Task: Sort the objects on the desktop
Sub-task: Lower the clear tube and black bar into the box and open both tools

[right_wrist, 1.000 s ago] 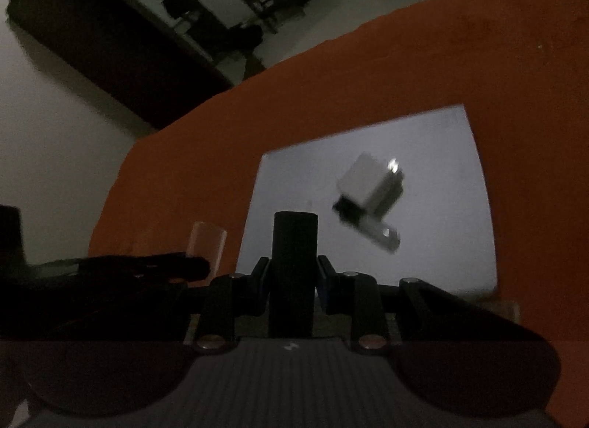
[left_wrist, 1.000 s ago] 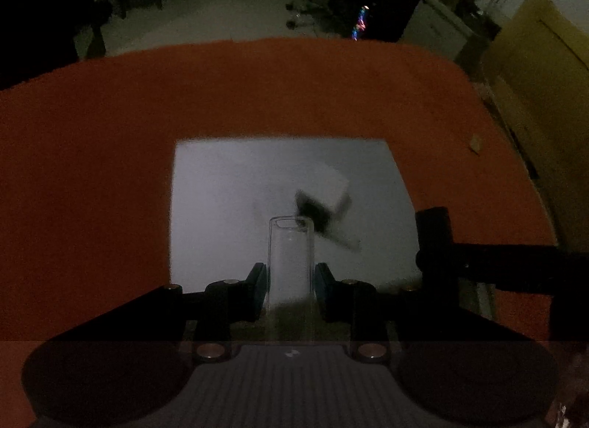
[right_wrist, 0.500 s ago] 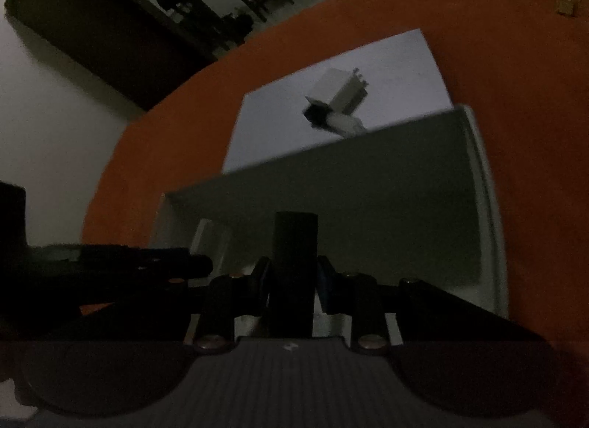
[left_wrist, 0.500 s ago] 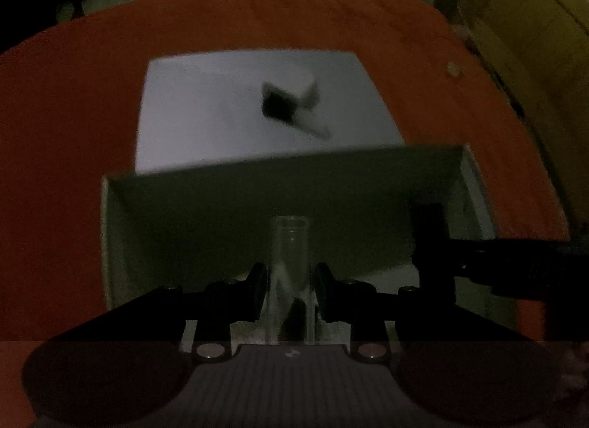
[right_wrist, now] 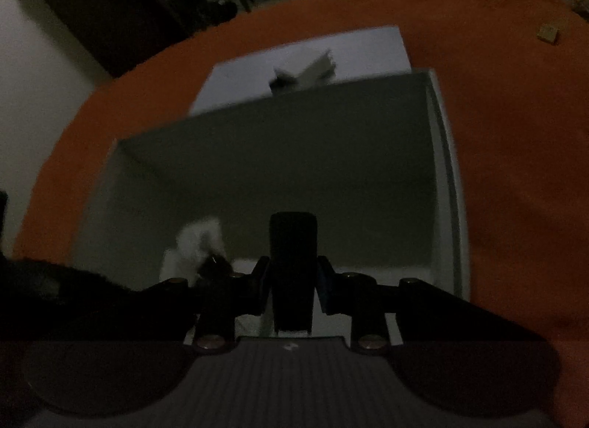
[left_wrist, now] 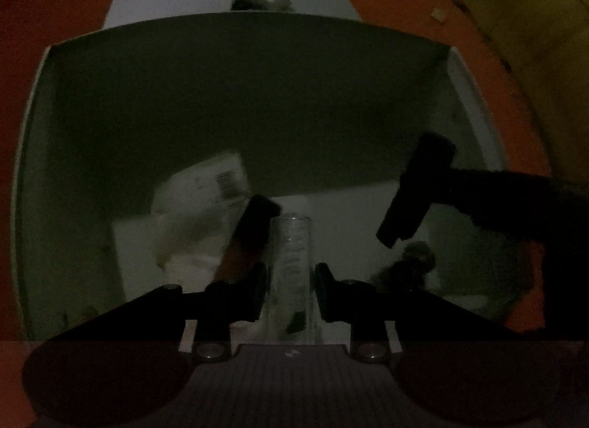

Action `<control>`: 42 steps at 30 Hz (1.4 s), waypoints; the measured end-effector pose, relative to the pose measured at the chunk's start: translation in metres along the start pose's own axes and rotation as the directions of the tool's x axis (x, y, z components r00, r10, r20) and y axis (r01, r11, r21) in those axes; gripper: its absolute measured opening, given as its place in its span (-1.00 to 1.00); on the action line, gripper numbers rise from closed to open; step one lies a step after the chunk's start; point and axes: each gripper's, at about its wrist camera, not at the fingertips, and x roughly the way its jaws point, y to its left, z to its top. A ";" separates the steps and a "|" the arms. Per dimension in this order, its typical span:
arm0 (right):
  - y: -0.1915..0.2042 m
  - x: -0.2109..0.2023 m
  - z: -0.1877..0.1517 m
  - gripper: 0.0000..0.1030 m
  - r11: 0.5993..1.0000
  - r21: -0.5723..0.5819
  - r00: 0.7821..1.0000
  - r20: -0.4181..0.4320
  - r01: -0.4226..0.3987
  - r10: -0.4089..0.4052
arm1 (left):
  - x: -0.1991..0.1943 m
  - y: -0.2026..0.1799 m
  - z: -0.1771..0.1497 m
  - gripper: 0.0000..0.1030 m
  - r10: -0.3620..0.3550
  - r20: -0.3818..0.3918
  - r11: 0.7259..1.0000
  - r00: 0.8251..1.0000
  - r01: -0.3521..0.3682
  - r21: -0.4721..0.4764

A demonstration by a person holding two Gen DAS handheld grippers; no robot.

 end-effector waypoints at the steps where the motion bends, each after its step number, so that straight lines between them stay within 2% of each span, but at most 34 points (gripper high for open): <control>1: 0.000 0.003 -0.004 -0.45 1.000 -0.009 1.000 -0.015 0.002 -0.002 | 0.003 0.000 -0.001 -0.54 0.002 -0.003 1.000 1.000 -0.002 0.002; 5: -0.002 0.011 -0.020 -0.45 0.999 -0.031 0.997 -0.071 0.024 -0.026 | 0.009 -0.002 0.000 -0.54 -0.009 -0.008 1.000 1.000 0.009 0.011; 15: 0.006 0.019 -0.026 -0.45 0.991 -0.108 0.994 -0.065 0.083 -0.091 | 0.019 -0.021 -0.001 -0.53 0.006 0.014 0.997 1.000 -0.007 0.076; 17: 0.016 0.019 -0.030 -0.45 0.963 -0.210 0.984 -0.011 0.172 -0.178 | 0.018 -0.022 -0.001 -0.54 0.003 0.025 0.997 1.000 -0.005 0.079; 19: 0.027 0.018 -0.035 -0.45 0.909 -0.315 0.962 0.069 0.273 -0.265 | 0.018 -0.023 -0.002 -0.54 0.014 0.035 0.996 0.999 -0.017 0.083; 20: 0.027 0.018 -0.036 -0.45 0.907 -0.319 0.961 0.070 0.275 -0.266 | 0.019 -0.024 -0.002 -0.53 0.013 0.036 0.996 0.999 -0.016 0.088; 22: 0.022 0.020 -0.035 -0.45 0.929 -0.289 0.973 0.038 0.230 -0.229 | 0.020 -0.026 -0.003 -0.53 0.016 0.035 0.995 0.999 -0.019 0.099; 31: 0.023 0.026 -0.034 -0.45 0.930 -0.285 0.972 0.027 0.230 -0.233 | 0.029 -0.028 0.000 -0.49 0.008 0.025 0.997 1.000 -0.010 0.077; 32: 0.023 0.026 -0.034 -0.44 0.931 -0.283 0.972 0.026 0.230 -0.232 | 0.031 -0.029 0.000 -0.45 0.008 0.022 0.997 1.000 -0.010 0.083; 34: 0.023 0.023 -0.034 -0.40 0.934 -0.277 0.974 0.035 0.227 -0.226 | 0.035 -0.032 0.001 -0.07 0.004 0.013 0.995 1.000 -0.005 0.103; 37: 0.025 0.022 -0.034 -0.21 0.940 -0.274 0.979 0.044 0.205 -0.201 | 0.036 -0.035 0.001 0.14 0.004 0.009 0.993 1.000 -0.005 0.120; 38: 0.025 0.021 -0.034 -0.10 0.941 -0.274 0.980 0.047 0.197 -0.191 | 0.036 -0.035 0.003 0.16 0.001 0.018 0.993 1.000 -0.003 0.119; 39: 0.026 0.020 -0.034 -0.08 0.943 -0.273 0.982 0.049 0.188 -0.182 | 0.034 -0.034 0.004 0.17 -0.004 0.030 0.993 1.000 0.000 0.114; 40: 0.026 0.017 -0.032 -0.07 0.947 -0.265 0.983 0.062 0.183 -0.173 | 0.033 -0.030 0.002 0.23 -0.010 0.040 0.994 0.999 0.006 0.111; 42: 0.027 0.009 -0.028 0.09 0.953 -0.249 0.984 0.088 0.173 -0.156 | 0.029 -0.027 0.001 0.37 -0.027 0.060 0.995 0.998 0.021 0.102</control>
